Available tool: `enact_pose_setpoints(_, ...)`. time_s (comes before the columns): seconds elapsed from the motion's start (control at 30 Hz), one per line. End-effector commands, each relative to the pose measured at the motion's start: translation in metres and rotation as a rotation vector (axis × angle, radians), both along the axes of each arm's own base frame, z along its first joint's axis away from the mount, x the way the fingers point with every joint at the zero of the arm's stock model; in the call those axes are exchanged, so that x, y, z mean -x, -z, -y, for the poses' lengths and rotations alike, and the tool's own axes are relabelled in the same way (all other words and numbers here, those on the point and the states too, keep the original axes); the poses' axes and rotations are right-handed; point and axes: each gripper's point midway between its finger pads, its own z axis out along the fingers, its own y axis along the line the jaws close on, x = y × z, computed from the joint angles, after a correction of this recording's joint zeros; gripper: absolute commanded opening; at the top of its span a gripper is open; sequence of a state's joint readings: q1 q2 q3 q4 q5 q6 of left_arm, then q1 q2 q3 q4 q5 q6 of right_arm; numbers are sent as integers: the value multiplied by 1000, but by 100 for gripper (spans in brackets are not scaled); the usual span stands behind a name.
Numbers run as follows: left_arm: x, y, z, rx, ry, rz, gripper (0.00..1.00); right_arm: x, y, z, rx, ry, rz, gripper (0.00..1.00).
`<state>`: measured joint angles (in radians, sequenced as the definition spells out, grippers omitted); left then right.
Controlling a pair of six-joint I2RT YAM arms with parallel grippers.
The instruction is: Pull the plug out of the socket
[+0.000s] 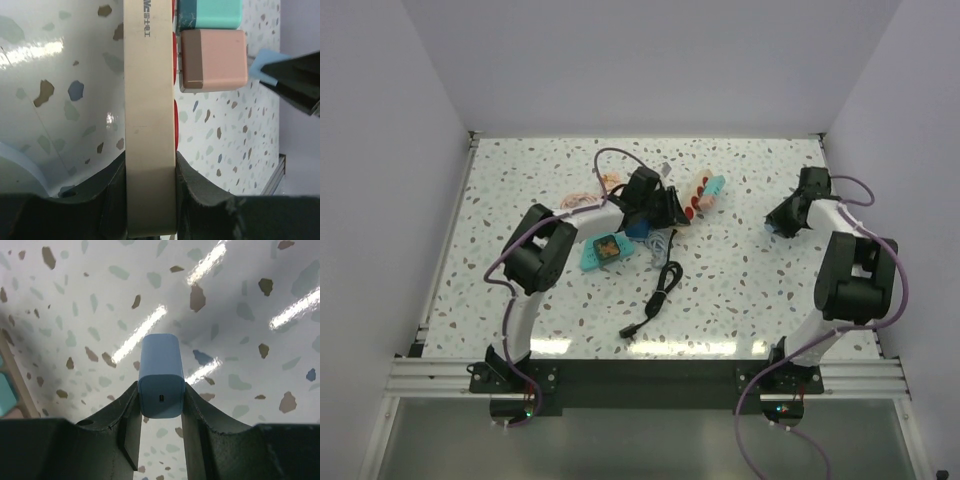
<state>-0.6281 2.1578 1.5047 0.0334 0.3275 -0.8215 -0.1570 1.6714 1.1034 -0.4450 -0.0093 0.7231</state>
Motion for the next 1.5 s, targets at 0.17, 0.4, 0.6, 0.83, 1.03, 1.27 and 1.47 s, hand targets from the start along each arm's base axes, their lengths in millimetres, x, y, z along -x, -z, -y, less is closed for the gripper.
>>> enact_pose_setpoints(0.17, 16, -15, 3, -47, 76, 111, 0, -51, -6, 33, -43, 117, 113, 38)
enact_pose_setpoints(0.4, 18, -16, 4, -54, 81, 117, 0, -32, -56, 36, -35, 136, 184, 95)
enact_pose_setpoints(0.6, 24, -19, 11, -27, 100, 103, 0, -23, -83, -27, -246, -65, 304, 94)
enact_pose_setpoints(0.83, 26, -25, 17, 5, 104, 96, 0, -22, -65, -121, -411, -347, 286, 93)
enact_pose_setpoints(1.03, 29, -29, 19, 15, 109, 91, 0, -38, -43, -168, -494, -446, 276, 89)
enact_pose_setpoints(1.27, 33, -27, 17, 16, 103, 85, 0, -58, -24, -179, -435, -446, 245, 70)
enact_pose_setpoints(1.47, 38, -25, 17, 17, 108, 78, 0, -72, -28, -175, -395, -435, 278, 31)
